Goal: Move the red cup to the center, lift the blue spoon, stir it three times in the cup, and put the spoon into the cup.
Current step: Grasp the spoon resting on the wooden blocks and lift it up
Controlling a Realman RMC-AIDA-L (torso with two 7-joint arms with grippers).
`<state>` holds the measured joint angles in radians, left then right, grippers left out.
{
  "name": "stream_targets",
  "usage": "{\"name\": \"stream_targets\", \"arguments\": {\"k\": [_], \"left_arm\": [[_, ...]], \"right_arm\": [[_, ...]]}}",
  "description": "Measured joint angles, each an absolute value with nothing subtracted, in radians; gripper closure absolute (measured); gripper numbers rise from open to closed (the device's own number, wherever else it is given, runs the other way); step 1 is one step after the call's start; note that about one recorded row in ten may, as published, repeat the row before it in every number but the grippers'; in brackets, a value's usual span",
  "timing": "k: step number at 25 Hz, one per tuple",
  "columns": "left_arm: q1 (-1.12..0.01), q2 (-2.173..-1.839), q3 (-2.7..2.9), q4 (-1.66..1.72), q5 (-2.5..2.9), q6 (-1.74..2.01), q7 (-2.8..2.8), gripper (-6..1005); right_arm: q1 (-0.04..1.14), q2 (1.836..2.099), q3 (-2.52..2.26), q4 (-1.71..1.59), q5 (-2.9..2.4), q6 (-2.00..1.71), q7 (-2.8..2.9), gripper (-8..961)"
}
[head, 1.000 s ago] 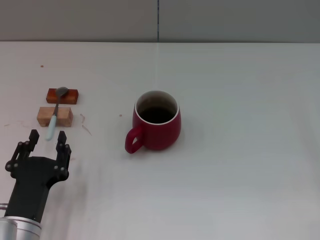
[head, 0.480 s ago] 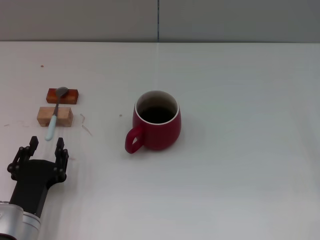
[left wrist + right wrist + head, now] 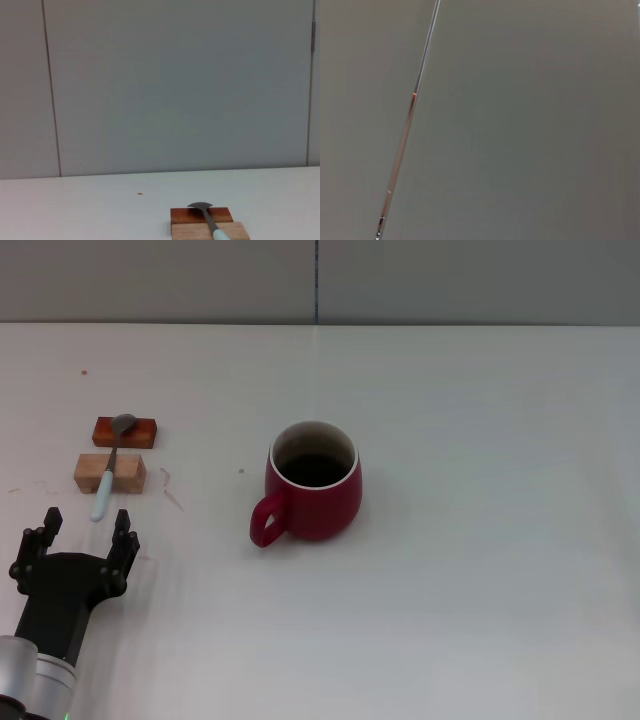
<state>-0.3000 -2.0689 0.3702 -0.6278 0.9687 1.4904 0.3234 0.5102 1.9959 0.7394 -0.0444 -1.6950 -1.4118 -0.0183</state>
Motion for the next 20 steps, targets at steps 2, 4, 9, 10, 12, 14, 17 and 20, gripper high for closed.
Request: {"name": "stream_targets", "arguments": {"k": [2,4,9,10,12,14,17,20], "left_arm": [[-0.304,-2.069,0.369,-0.625,0.969,1.485,0.323,447],[-0.307,-2.069,0.364,-0.623,0.969,1.476,0.323,365],[-0.323,-2.069,0.349,-0.607,0.97,1.437,0.322,174],[-0.326,-2.07,0.347,-0.604,0.97,1.43,0.322,140],[-0.334,-2.071,0.345,-0.594,0.97,1.42,0.321,142],[-0.339,-2.071,0.344,-0.588,0.97,1.415,0.32,144],[-0.345,-2.071,0.338,-0.585,0.97,1.411,0.32,148],[-0.353,-2.071,0.334,-0.576,0.977,1.404,0.32,151]], "right_arm": [[0.513,1.998,0.739,-0.043,-1.695,-1.412,-0.018,327],[0.514,1.999,0.739,-0.042,-1.695,-1.412,-0.018,327],[0.513,1.999,0.739,-0.04,-1.695,-1.413,-0.018,327],[0.512,1.999,0.739,-0.04,-1.695,-1.413,-0.018,327],[0.51,1.999,0.739,-0.038,-1.695,-1.413,-0.018,327],[0.51,2.0,0.739,-0.038,-1.695,-1.413,-0.018,327],[0.508,2.003,0.739,-0.038,-1.694,-1.413,-0.018,327],[0.507,2.007,0.739,-0.038,-1.693,-1.413,-0.018,327]]}}
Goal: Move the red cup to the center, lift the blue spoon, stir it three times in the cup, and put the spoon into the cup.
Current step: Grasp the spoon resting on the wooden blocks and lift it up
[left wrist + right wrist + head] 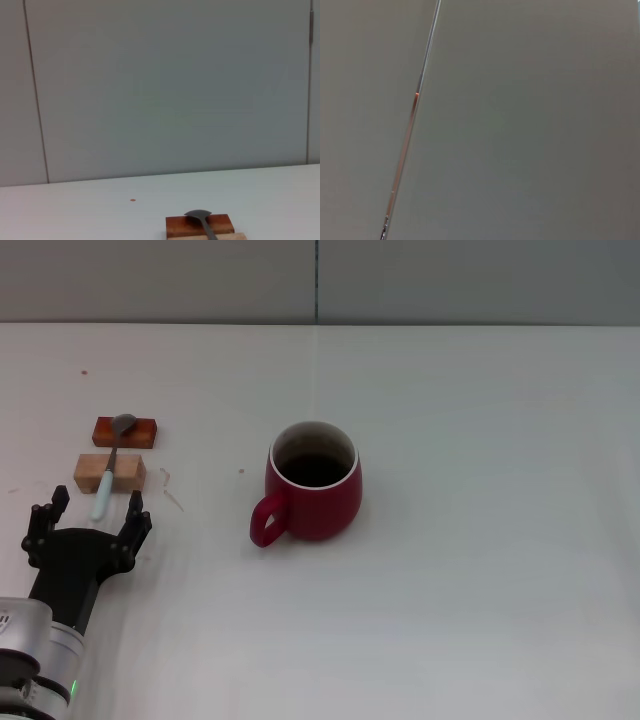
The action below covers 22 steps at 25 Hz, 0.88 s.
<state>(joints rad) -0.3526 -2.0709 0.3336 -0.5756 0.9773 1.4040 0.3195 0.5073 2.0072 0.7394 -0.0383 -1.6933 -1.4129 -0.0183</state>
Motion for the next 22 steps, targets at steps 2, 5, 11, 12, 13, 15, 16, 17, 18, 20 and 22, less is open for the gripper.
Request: {"name": "stream_targets", "arguments": {"k": [2,5,11,12,13,15,16,17,18,20,22], "left_arm": [[-0.354,-2.071,0.333,-0.574,0.978,1.403,0.319,153],[-0.359,-2.072,0.333,-0.569,0.978,1.4,0.319,156],[-0.378,-2.074,0.331,-0.554,0.979,1.366,0.318,163],[-0.378,-2.074,0.331,-0.554,0.979,1.366,0.318,164],[-0.381,-2.074,0.329,-0.552,0.979,1.36,0.318,165],[-0.384,-2.075,0.324,-0.548,0.979,1.351,0.318,167],[-0.385,-2.075,0.322,-0.546,0.979,1.347,0.318,168],[-0.386,-2.076,0.32,-0.545,0.979,1.344,0.318,169],[-0.389,-2.076,0.32,-0.543,0.979,1.341,0.318,170],[-0.394,-2.076,0.319,-0.539,0.979,1.334,0.318,173],[-0.4,-2.076,0.317,-0.535,0.979,1.324,0.318,175]], "right_arm": [[0.507,2.009,0.739,-0.039,-1.692,-1.413,-0.018,327],[0.506,2.01,0.739,-0.039,-1.69,-1.413,-0.018,326],[0.505,2.013,0.739,-0.038,-1.688,-1.413,-0.018,326],[0.505,2.013,0.739,-0.038,-1.687,-1.414,-0.018,326],[0.504,2.014,0.739,-0.038,-1.687,-1.414,-0.018,326],[0.503,2.015,0.739,-0.038,-1.687,-1.415,-0.018,326],[0.503,2.016,0.739,-0.038,-1.687,-1.415,-0.018,326],[0.503,2.016,0.739,-0.038,-1.687,-1.416,-0.018,326],[0.502,2.016,0.739,-0.038,-1.687,-1.416,-0.018,326],[0.502,2.016,0.739,-0.038,-1.687,-1.416,-0.018,326],[0.502,2.016,0.739,-0.038,-1.687,-1.418,-0.018,326]]}}
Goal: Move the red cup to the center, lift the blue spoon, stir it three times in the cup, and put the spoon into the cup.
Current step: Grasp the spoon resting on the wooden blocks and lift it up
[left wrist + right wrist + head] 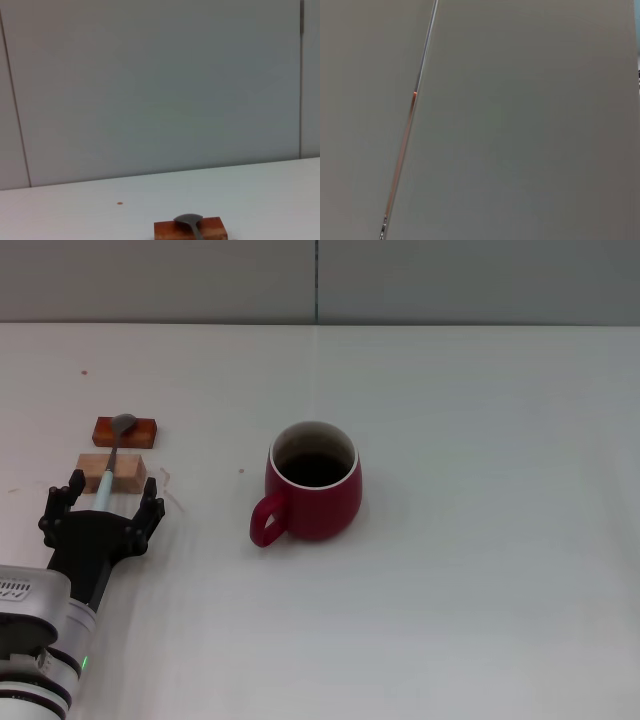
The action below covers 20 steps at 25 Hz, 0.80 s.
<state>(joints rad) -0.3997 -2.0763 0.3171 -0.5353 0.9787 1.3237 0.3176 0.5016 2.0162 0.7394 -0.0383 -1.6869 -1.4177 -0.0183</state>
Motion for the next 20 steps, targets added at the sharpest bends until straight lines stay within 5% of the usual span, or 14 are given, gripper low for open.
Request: {"name": "stream_targets", "arguments": {"k": [20], "left_arm": [[-0.399,-2.075,0.305,-0.534,0.979,1.312,0.318,196]], "right_arm": [[0.498,2.022,0.739,-0.044,-1.69,-1.43,-0.018,327]]}}
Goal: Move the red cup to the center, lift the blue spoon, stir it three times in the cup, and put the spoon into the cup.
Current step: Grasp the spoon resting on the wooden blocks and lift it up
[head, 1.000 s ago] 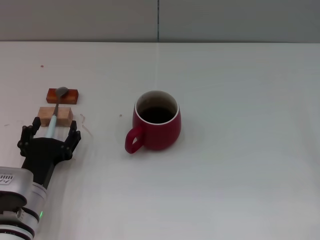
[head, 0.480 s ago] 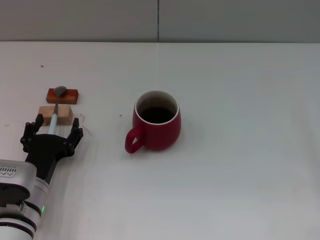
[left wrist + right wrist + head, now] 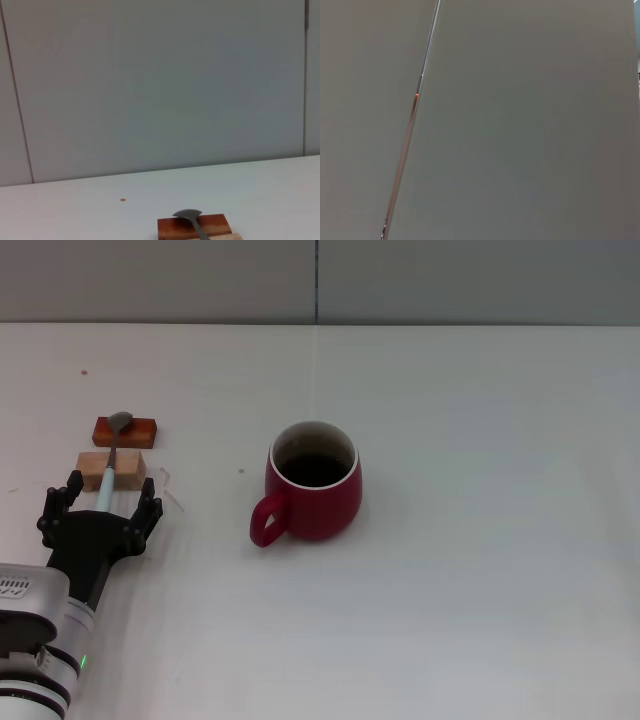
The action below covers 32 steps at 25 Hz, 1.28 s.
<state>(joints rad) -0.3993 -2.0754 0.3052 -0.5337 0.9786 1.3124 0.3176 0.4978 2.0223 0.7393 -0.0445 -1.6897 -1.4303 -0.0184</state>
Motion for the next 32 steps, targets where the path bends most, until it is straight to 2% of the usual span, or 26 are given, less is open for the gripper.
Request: {"name": "stream_targets", "arguments": {"k": [7,14,25,32], "left_arm": [[-0.399,-2.074,0.305,-0.532,0.979,1.314,0.318,204],[-0.399,-2.074,0.299,-0.532,0.979,1.315,0.318,358],[-0.399,-2.076,0.294,-0.532,0.979,1.309,0.318,357],[-0.399,-2.077,0.295,-0.535,0.979,1.309,0.318,443]], "right_arm": [[0.499,2.022,0.739,-0.044,-1.692,-1.43,-0.018,327],[0.499,2.022,0.739,-0.042,-1.695,-1.43,-0.018,327],[0.5,2.023,0.739,-0.042,-1.695,-1.43,-0.018,327],[0.501,2.023,0.739,-0.043,-1.695,-1.43,-0.018,327]]}}
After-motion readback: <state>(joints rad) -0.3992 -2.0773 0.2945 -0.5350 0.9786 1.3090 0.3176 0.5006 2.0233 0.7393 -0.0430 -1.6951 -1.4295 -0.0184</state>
